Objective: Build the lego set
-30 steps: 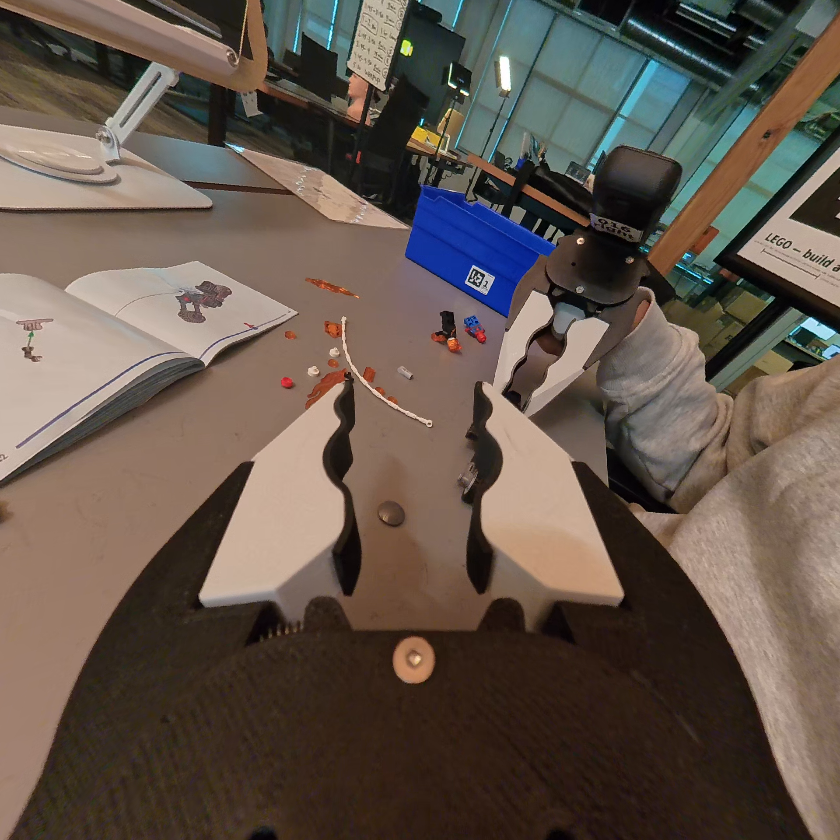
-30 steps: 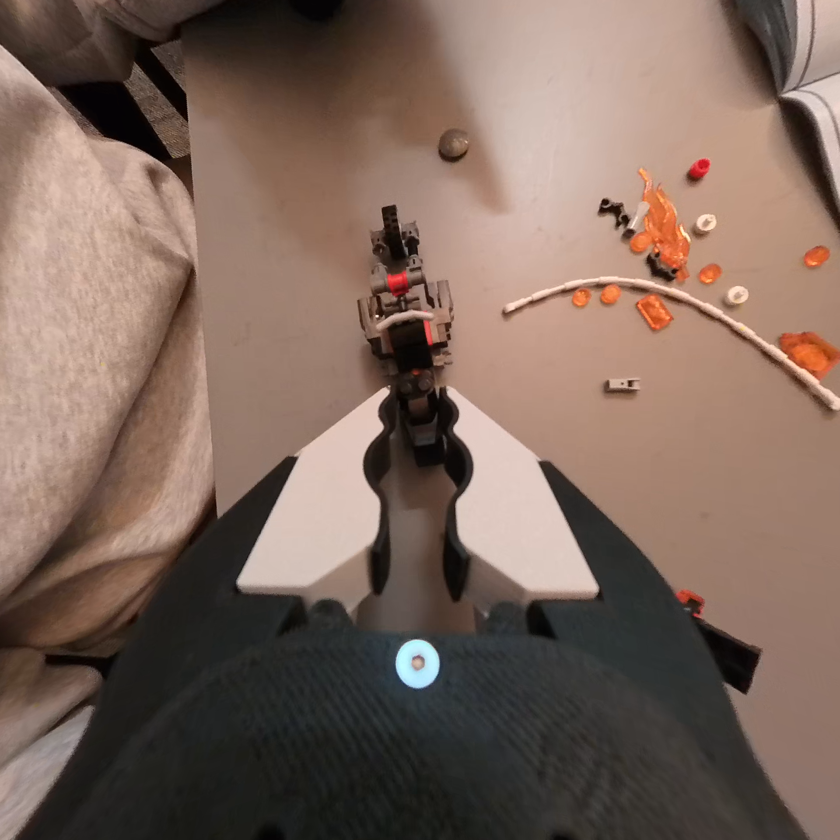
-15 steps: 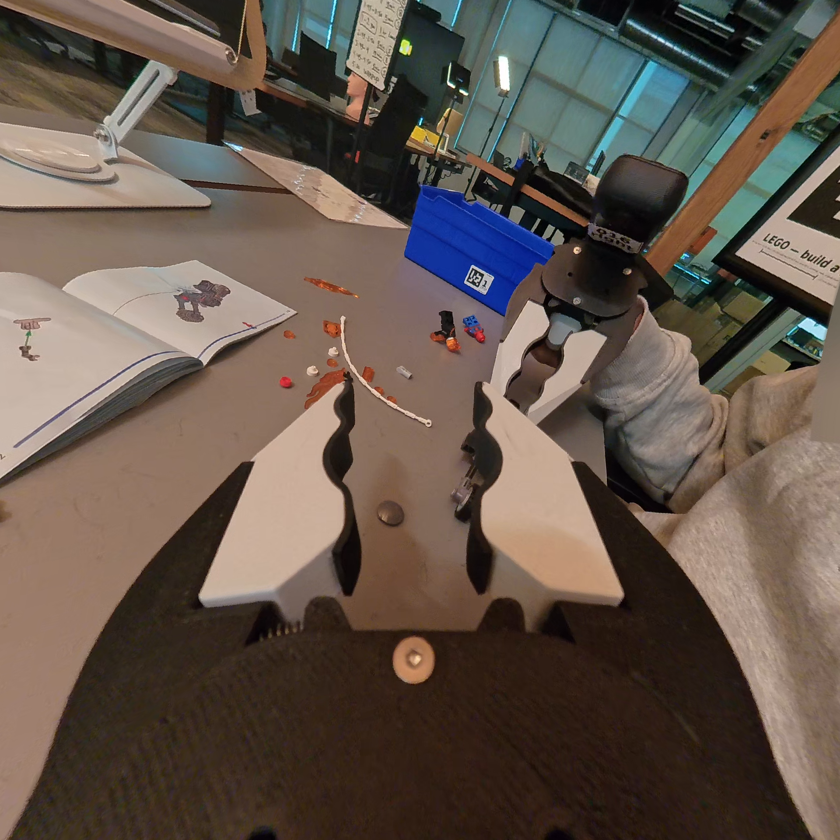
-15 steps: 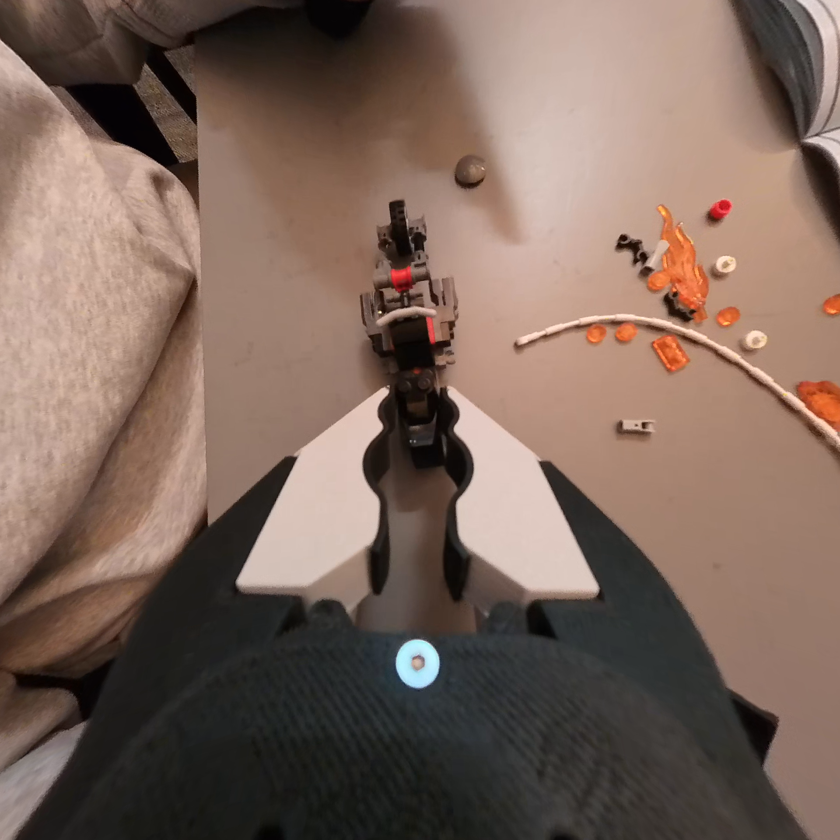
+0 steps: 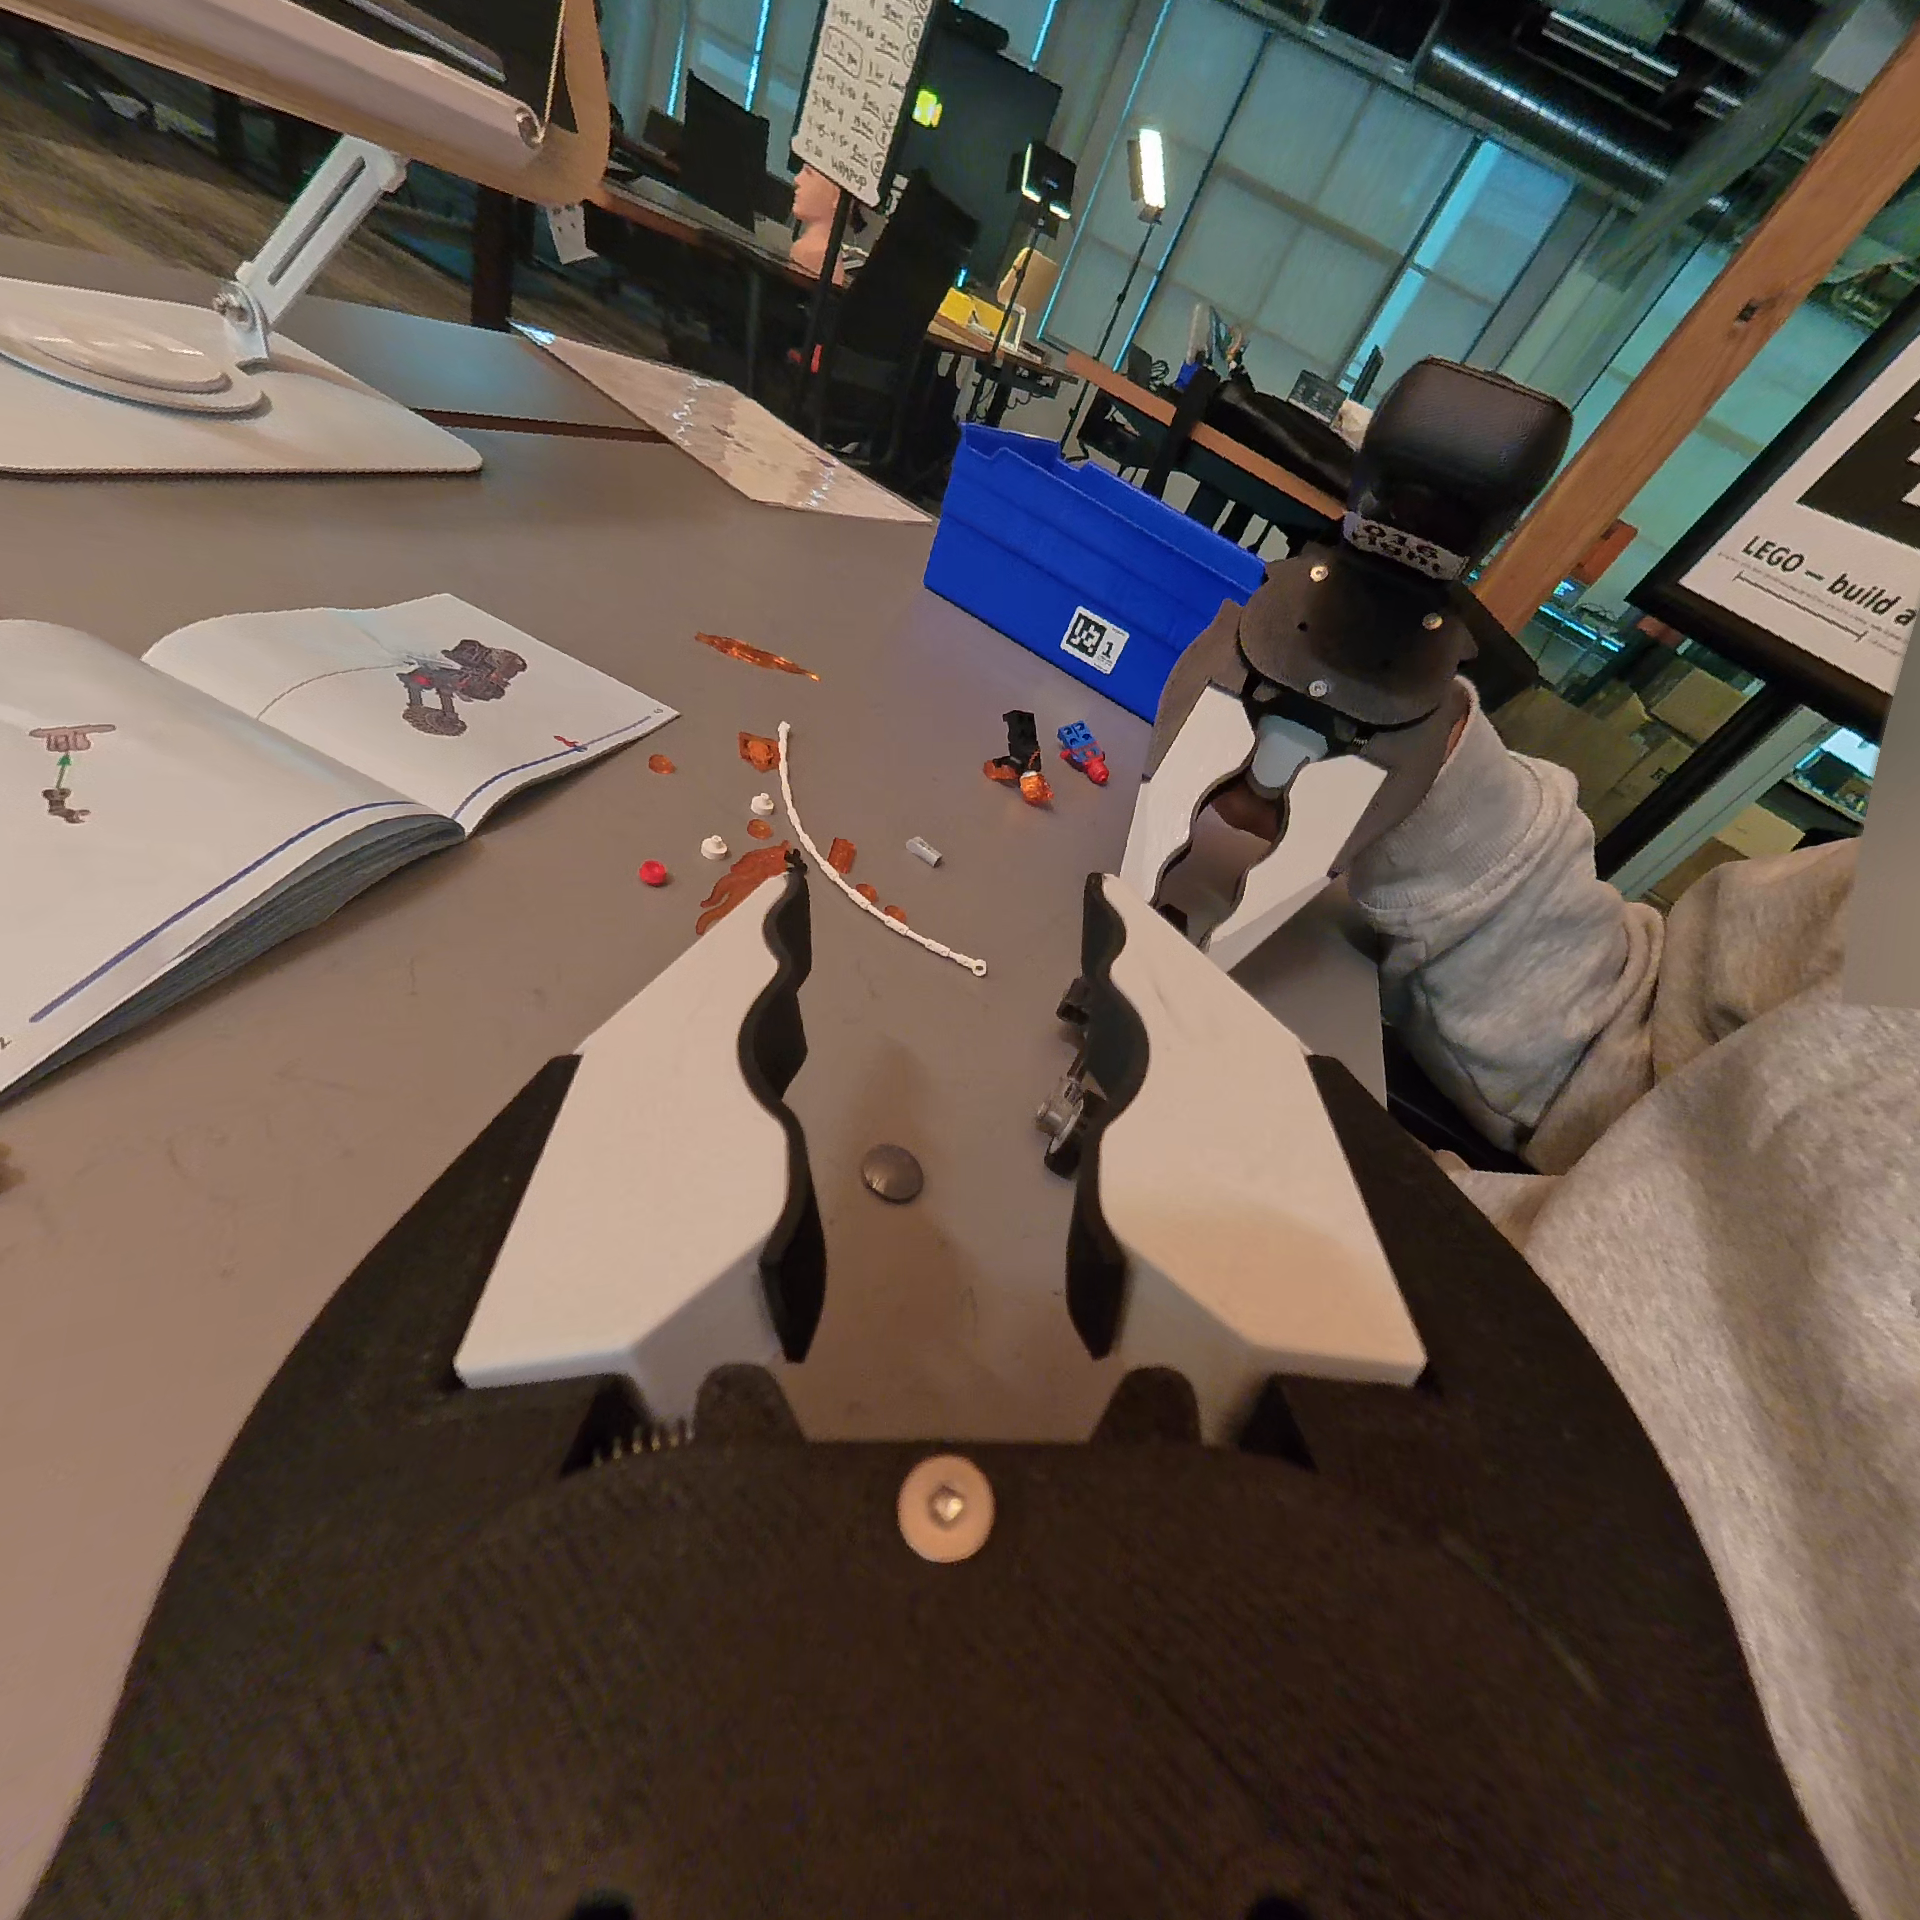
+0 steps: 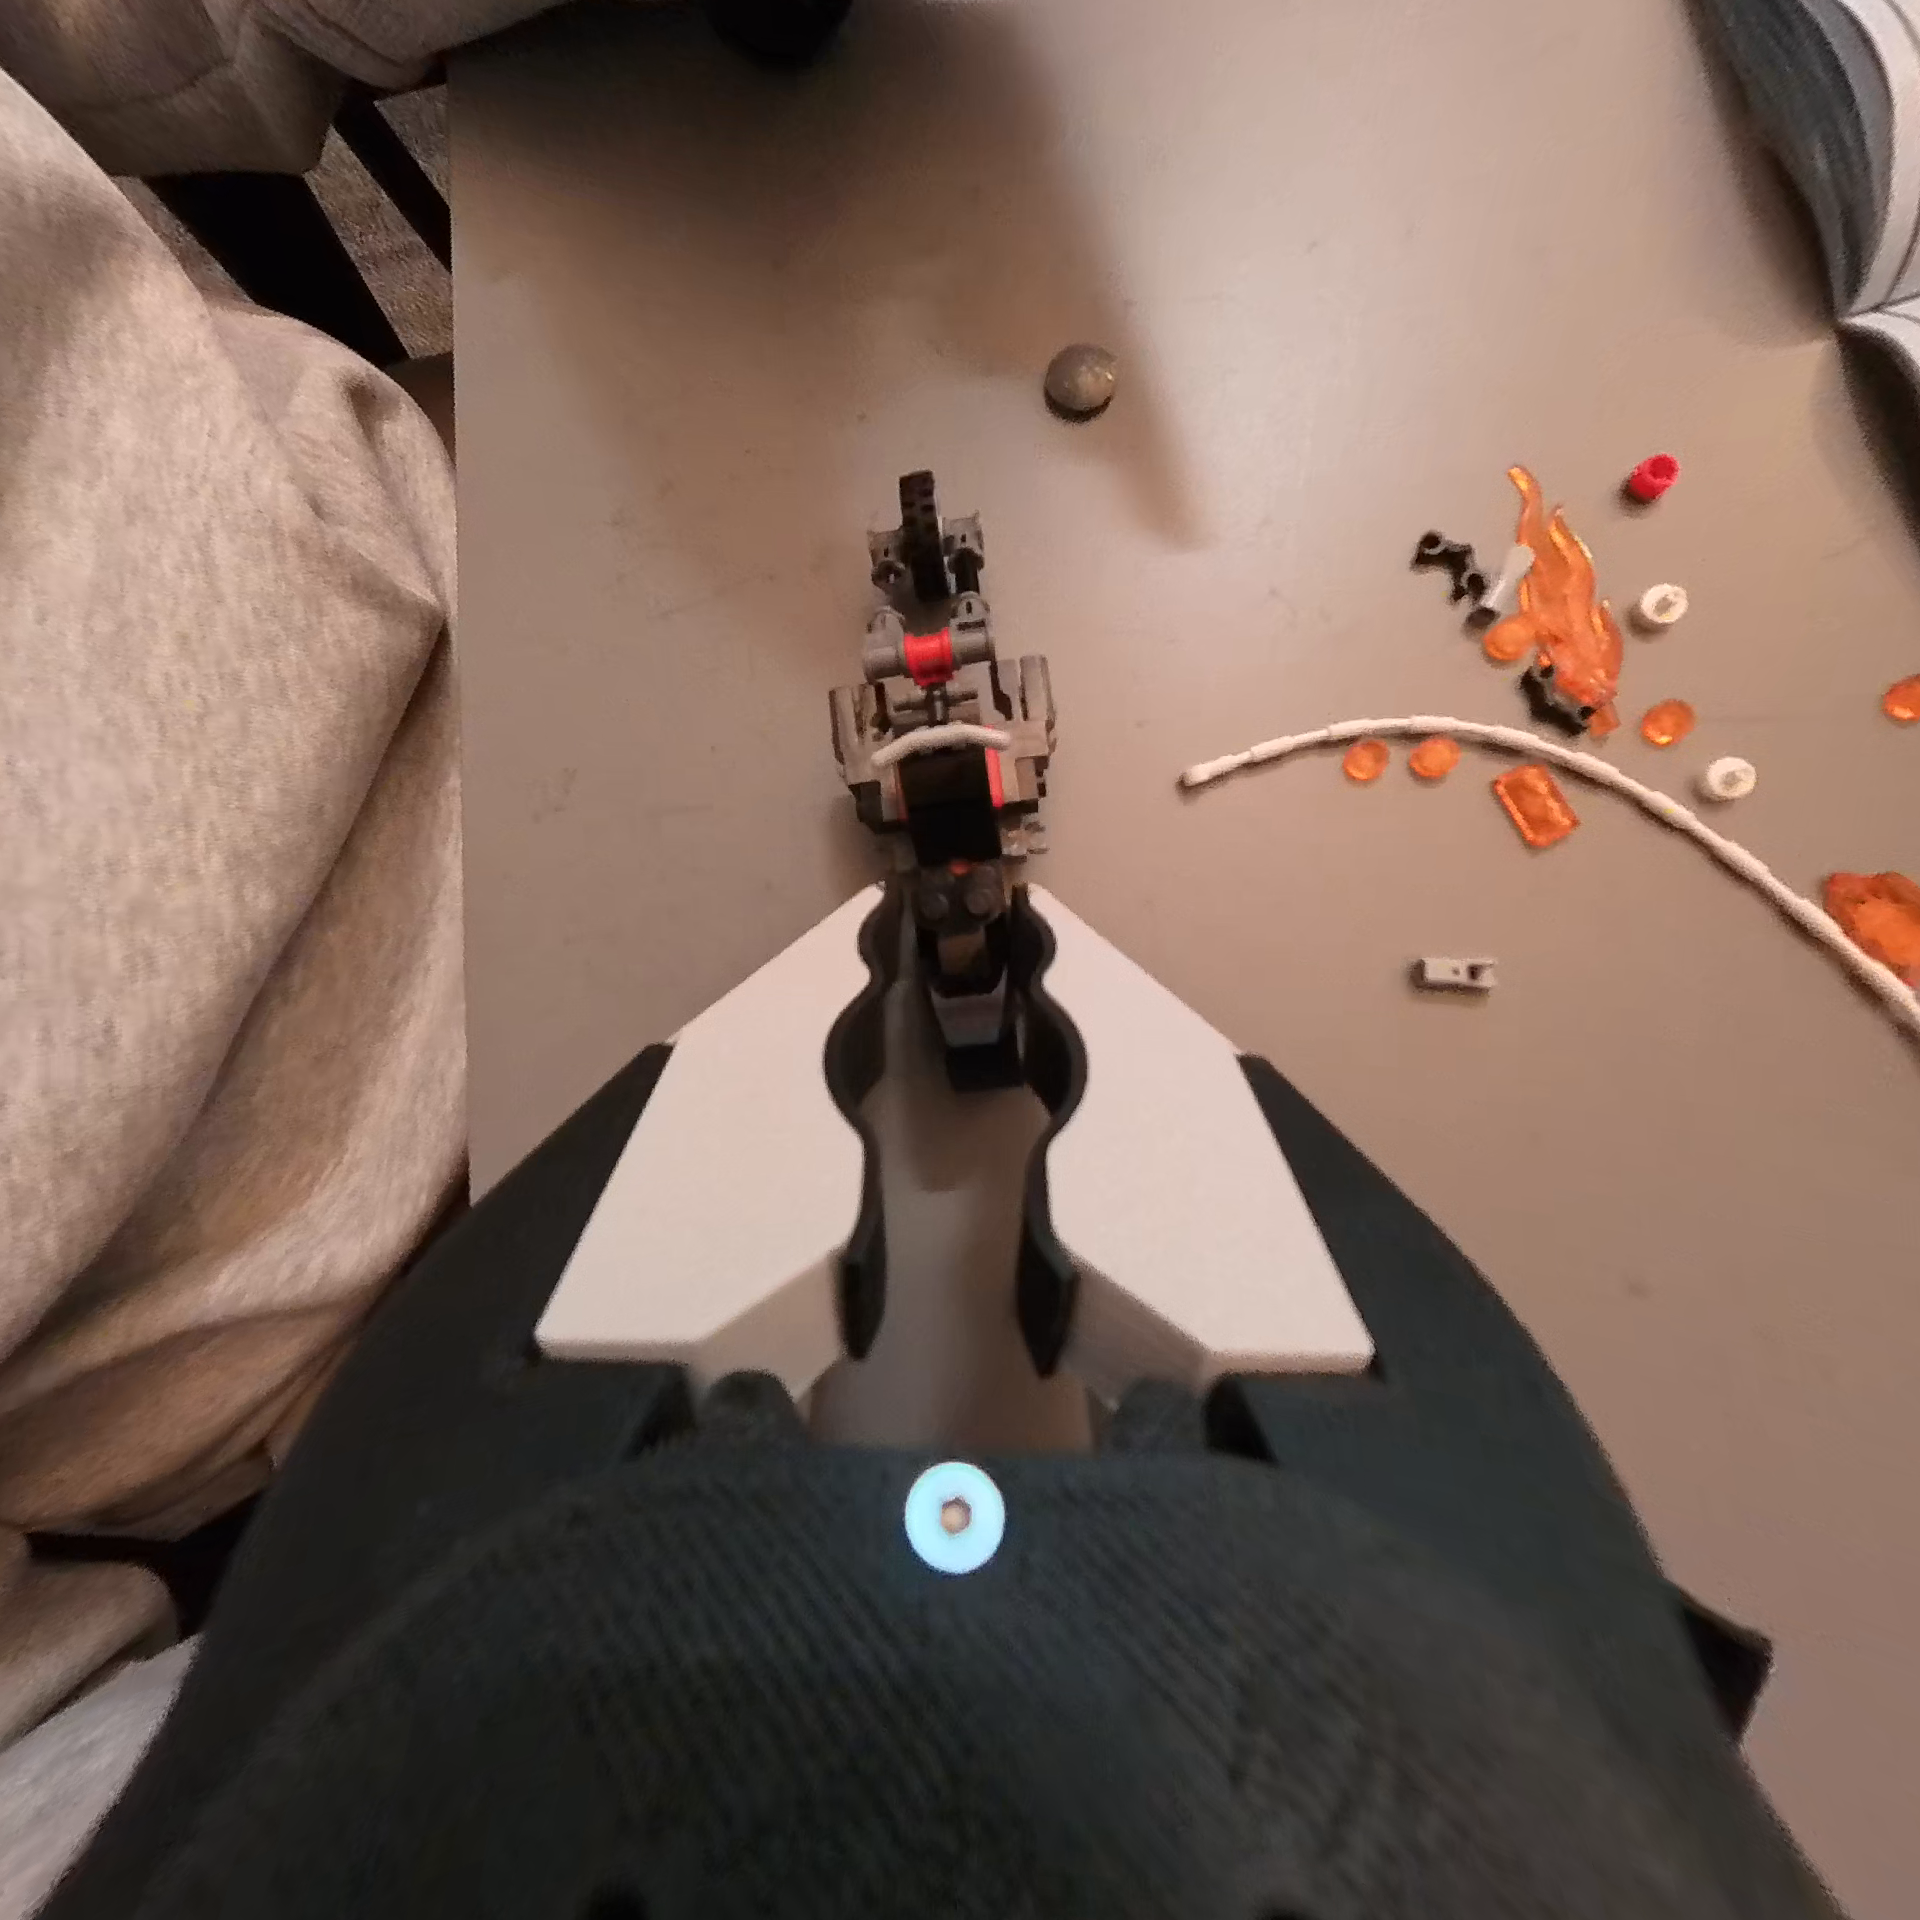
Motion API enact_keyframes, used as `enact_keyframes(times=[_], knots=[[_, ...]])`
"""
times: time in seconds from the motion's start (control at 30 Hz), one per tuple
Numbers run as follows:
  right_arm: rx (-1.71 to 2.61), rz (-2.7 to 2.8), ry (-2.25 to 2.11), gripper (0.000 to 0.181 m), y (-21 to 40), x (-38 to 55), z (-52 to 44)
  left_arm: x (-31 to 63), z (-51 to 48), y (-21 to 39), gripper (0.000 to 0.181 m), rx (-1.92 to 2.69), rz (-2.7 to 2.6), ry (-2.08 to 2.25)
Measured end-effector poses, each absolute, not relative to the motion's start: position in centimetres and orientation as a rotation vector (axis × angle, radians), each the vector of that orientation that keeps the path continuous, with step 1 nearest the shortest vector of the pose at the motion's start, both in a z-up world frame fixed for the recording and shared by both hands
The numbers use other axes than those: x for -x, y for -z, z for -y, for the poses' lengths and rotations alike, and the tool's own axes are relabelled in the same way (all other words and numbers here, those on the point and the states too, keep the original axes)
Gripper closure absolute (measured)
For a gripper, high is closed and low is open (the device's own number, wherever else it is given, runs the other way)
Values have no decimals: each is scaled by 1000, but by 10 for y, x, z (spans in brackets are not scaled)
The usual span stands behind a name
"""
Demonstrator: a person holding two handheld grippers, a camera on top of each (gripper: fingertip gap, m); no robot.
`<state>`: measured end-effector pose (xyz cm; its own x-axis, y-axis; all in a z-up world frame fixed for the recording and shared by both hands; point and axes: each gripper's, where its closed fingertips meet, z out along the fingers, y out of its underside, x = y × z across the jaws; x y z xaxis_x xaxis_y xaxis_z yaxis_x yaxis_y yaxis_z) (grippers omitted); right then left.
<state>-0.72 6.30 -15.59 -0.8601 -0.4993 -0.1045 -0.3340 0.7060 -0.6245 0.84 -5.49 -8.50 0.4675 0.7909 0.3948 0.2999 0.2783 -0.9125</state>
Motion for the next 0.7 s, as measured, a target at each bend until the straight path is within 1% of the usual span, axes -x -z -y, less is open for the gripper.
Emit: enact_keyframes(times=[0.13, 0.2, 0.27, 0.33, 0.4, 0.47, 0.5, 0.53, 0.63, 0.7], knots=[[688, -2653, 915, 161, 153, 7, -62, -8, 55, 85, 130, 1297, 1092, -438], [702, -2646, 1019, 162, 140, 12, -59, -8, 55, 85, 130, 1297, 1092, -438], [673, -2621, 1247, 160, 112, 25, -51, -9, 55, 85, 130, 1296, 1091, -438], [577, -2525, 1587, 159, 69, 44, -45, -9, 54, 85, 130, 1296, 1088, -434], [419, -2313, 1908, 159, 25, 64, -50, -9, 54, 85, 130, 1295, 1088, -431], [258, -2068, 2107, 159, -5, 83, -62, -9, 55, 85, 130, 1291, 1089, -428], [185, -1991, 2164, 164, -12, 93, -68, -9, 55, 84, 130, 1290, 1090, -428], [125, -1962, 2213, 179, -13, 103, -74, -9, 55, 85, 130, 1291, 1091, -429], [-10, -1938, 2389, 181, -1, 130, -81, -8, 55, 85, 130, 1295, 1096, -432], [-31, -2011, 2375, 181, 11, 136, -78, -8, 56, 85, 130, 1294, 1099, -435]])
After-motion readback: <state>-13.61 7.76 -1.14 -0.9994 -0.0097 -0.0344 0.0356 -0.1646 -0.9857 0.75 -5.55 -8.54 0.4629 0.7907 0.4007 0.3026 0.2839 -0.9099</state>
